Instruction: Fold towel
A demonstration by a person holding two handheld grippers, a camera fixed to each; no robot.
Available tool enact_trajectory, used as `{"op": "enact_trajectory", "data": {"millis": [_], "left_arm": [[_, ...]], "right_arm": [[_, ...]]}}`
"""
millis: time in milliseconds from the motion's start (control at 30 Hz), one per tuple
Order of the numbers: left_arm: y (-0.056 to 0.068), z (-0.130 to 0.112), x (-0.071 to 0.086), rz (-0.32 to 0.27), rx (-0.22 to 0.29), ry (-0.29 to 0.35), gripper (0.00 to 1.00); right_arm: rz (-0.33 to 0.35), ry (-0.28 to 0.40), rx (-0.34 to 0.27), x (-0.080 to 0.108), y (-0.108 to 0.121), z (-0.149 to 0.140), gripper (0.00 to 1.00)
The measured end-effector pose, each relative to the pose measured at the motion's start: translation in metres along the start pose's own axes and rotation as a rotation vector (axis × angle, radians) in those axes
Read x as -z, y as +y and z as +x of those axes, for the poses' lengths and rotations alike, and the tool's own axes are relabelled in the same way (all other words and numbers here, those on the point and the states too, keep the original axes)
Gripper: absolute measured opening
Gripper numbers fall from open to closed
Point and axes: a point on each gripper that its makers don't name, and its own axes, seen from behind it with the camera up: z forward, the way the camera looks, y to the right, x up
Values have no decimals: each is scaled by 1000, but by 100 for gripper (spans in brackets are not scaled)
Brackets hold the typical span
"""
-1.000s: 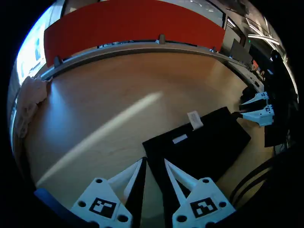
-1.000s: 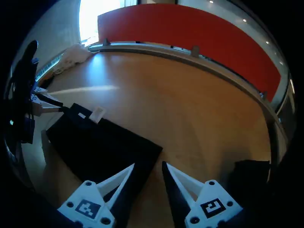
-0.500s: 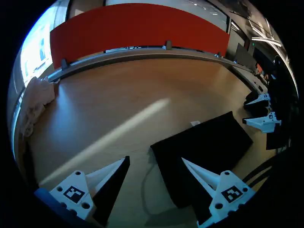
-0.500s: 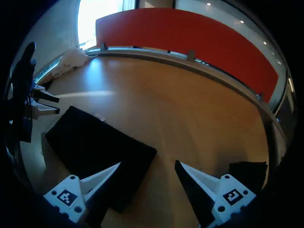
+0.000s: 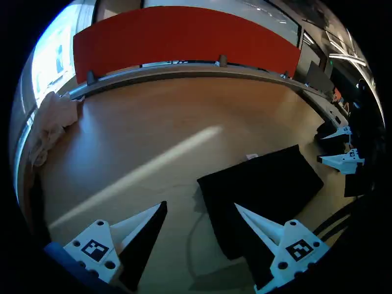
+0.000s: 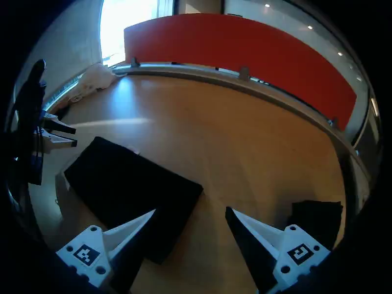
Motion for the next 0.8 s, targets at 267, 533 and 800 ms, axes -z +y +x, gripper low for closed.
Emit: {"op": "enact_trajectory", "data": {"millis": [267, 533, 800], "left_arm": [[-4, -12, 17, 22, 28, 7, 90], [-8, -28, 39, 52, 61, 13, 90], [-13, -47, 60, 81, 111, 16, 90]], "right_arm": [[-2, 0, 2, 13, -2, -10, 100], [-2, 0, 1, 25, -4, -19, 100], [19, -2, 15, 31, -10, -28, 100]]}}
